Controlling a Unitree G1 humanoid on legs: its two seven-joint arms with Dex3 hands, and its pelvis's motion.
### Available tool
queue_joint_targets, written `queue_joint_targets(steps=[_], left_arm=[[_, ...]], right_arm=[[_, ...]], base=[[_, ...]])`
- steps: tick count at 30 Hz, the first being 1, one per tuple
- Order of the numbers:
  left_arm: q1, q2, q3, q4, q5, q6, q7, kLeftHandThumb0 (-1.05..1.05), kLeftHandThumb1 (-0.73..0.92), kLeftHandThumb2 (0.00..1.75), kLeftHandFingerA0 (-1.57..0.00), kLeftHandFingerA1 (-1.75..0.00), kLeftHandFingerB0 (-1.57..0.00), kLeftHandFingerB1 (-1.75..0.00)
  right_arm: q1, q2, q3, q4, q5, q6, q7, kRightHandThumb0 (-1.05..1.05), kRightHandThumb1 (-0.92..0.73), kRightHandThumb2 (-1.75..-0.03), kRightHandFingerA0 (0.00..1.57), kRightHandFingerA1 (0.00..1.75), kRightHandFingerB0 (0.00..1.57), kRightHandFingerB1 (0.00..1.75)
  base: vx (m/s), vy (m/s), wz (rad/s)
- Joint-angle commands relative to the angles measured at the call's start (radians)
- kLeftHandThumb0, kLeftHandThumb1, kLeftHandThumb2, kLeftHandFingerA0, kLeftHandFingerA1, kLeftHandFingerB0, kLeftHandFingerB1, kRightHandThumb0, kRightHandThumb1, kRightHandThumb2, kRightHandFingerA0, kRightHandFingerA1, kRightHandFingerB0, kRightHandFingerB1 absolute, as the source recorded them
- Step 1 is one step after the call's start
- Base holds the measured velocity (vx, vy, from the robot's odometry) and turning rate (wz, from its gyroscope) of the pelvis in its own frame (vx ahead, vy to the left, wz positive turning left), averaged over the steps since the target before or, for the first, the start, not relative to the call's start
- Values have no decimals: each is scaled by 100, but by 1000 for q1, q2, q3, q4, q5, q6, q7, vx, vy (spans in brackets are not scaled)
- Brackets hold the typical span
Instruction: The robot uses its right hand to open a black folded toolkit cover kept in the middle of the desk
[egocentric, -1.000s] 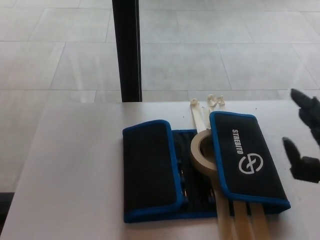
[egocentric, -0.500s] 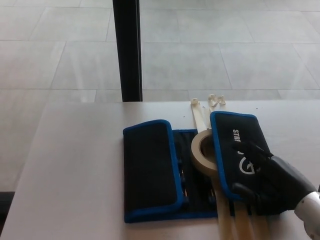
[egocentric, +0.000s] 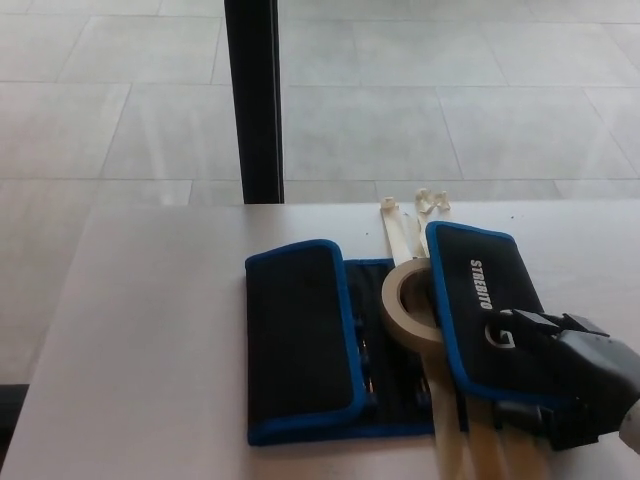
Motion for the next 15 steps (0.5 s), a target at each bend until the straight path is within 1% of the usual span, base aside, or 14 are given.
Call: queue_joint_targets(steps=[1, 2, 4, 5, 6, 8, 9, 12, 13, 14, 15], left_arm=[[-2, 22, 6, 4, -16, 14, -4, -98, 80, 89, -33, -59, -24, -43], [0, 22, 9, 6, -20, 10, -9, -98, 81, 86, -32, -58, -24, -42], [-2, 21, 6, 7, -19, 12, -7, -99, 80, 89, -32, -59, -24, -43], [0, 20, 1, 7, -15, 7, 4, -93, 92, 75, -33, -56, -30, -38], [-1, 20, 2, 7, -17, 9, 3, -99, 80, 89, -33, -60, -25, -43], [0, 22, 0, 6, -17, 7, -6, -99, 80, 90, -32, -60, -25, -43], [0, 22, -1, 4, -18, 7, -6, -93, 92, 75, -32, -58, -28, -39], [0, 21, -1, 3, -19, 6, -4, -93, 92, 75, -33, -58, -28, -39], [0, 21, -4, 6, -15, 5, -2, -94, 92, 75, -32, -57, -29, -38], [-5, 17, 0, 5, -20, 7, -1, -92, 92, 75, -33, -58, -28, -40], [-6, 15, 8, 7, -29, 10, -4, -92, 92, 74, -35, -60, -28, -41]], right_arm=[[4, -26, -1, 34, -78, -45, -8, -63, -80, -63, 7, 37, 17, 28], [6, -19, 9, 33, -101, -30, -11, -61, -76, -65, 8, 33, 17, 27], [2, -11, 14, 48, -123, -37, -25, -57, -73, -63, 8, 35, 17, 27], [-1, -4, 22, 60, -141, -38, -41, -33, -55, -106, 3, 53, 0, 48], [-1, 3, 27, 64, -151, -33, -47, -32, -56, -106, 3, 53, 0, 48], [-5, 32, 42, 79, -179, -23, -82, -32, -56, -105, 2, 53, 0, 48], [-7, 40, 45, 86, -187, -29, -99, -32, -55, -105, 2, 52, 0, 48], [-11, 55, 50, 97, -204, -33, -120, -32, -56, -106, 2, 52, 0, 49], [-13, 64, 54, 107, -218, -44, -148, -57, -63, -76, 10, 46, 12, 34], [-26, 69, 70, 133, -251, -75, -207, -52, -68, -62, 15, 44, 17, 27], [-31, 74, 78, 138, -263, -72, -212, -52, -69, -63, 14, 44, 15, 27]], base=[[0, 0, 0], [0, 0, 0], [0, 0, 0], [0, 0, 0], [0, 0, 0], [0, 0, 0], [0, 0, 0], [0, 0, 0], [0, 0, 0], [0, 0, 0], [0, 0, 0]])
